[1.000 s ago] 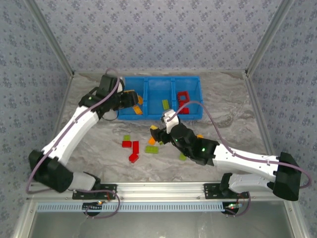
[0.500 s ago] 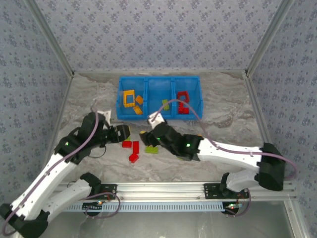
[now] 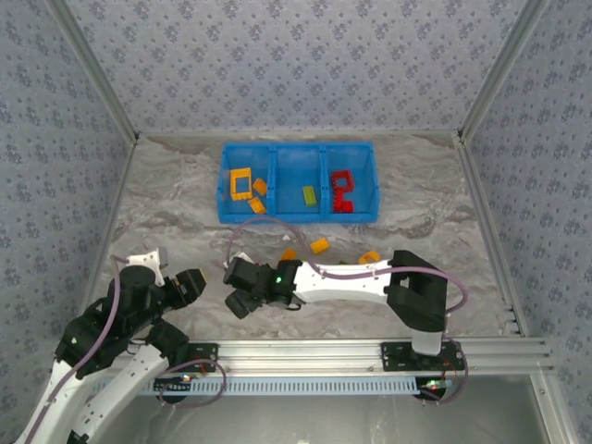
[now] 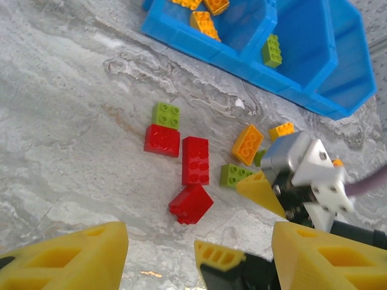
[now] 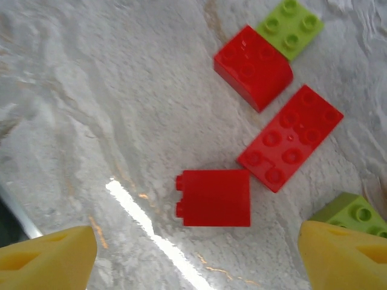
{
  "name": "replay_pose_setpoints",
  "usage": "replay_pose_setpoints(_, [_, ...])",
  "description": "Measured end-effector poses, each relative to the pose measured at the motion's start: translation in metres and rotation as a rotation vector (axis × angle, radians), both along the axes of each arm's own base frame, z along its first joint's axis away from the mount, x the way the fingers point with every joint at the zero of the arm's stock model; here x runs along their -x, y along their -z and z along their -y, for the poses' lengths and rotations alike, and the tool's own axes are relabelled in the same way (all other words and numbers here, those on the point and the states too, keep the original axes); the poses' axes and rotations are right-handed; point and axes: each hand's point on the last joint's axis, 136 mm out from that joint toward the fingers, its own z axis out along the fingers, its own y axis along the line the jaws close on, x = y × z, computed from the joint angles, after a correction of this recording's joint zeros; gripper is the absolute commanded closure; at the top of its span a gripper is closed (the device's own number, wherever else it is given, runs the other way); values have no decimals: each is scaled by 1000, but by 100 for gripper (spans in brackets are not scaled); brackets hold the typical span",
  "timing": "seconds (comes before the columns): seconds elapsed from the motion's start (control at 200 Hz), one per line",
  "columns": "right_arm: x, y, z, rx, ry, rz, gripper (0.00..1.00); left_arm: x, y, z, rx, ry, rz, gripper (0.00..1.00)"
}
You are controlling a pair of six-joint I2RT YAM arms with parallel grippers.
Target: Sort the legos into containers by color
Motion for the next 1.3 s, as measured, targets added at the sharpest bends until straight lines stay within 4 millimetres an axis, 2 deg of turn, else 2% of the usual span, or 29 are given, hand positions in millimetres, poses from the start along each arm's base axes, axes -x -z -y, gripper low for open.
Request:
replay_pose_setpoints(0.185, [-4, 30, 12, 82, 53, -100, 11, -4, 4, 1, -22, -10, -32, 35])
replay_pose_setpoints(0.4, [-1, 52, 1, 109, 53, -160, 18, -5, 0, 2, -18, -10, -26, 35])
replay_pose_setpoints(0.605, [-14, 58, -11, 93, 75, -183, 34, -5, -12, 1, 0, -10, 0, 35])
replay_pose_setpoints(0.784, [-20, 61, -11, 92, 92, -197, 49, -4, -13, 2, 1, -10, 1, 35])
replay_pose_setpoints(0.999, [-17, 58, -12, 80, 97, -203, 61, -5, -15, 6, 17, 5, 5, 35])
replay_pose_setpoints(1.124, [-12, 52, -1, 82, 101, -197, 63, -7, -18, 16, 40, 41, -1, 35])
replay_pose_setpoints(1.199, [-11, 37, 9, 71, 112, -178, 63, -9, -22, 24, 64, 70, 4, 34])
replay_pose_setpoints(1.299, [-26, -4, 29, 8, 158, -130, 64, -13, -29, 40, 109, 125, 10, 34])
